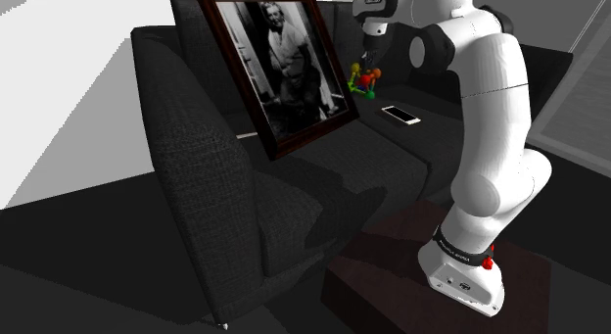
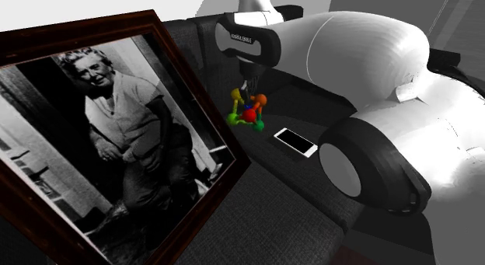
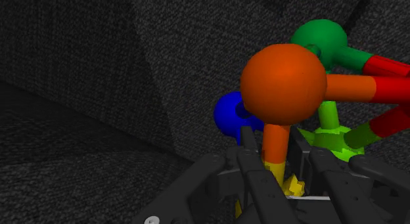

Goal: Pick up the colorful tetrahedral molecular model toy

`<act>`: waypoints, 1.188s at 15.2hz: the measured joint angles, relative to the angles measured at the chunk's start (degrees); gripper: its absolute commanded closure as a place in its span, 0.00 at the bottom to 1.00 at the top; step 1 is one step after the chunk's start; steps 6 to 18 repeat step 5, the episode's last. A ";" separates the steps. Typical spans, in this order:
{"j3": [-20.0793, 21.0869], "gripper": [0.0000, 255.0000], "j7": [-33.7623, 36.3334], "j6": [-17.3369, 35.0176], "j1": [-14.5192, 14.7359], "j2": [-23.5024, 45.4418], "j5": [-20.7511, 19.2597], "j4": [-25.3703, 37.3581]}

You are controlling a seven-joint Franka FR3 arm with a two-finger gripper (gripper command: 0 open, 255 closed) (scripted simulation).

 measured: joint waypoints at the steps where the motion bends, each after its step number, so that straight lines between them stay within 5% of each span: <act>1: 0.02 1.00 -0.01 -0.96 -0.29 0.34 0.10 1.32; 18: 0.02 1.00 0.12 -3.95 -0.90 0.76 0.21 4.79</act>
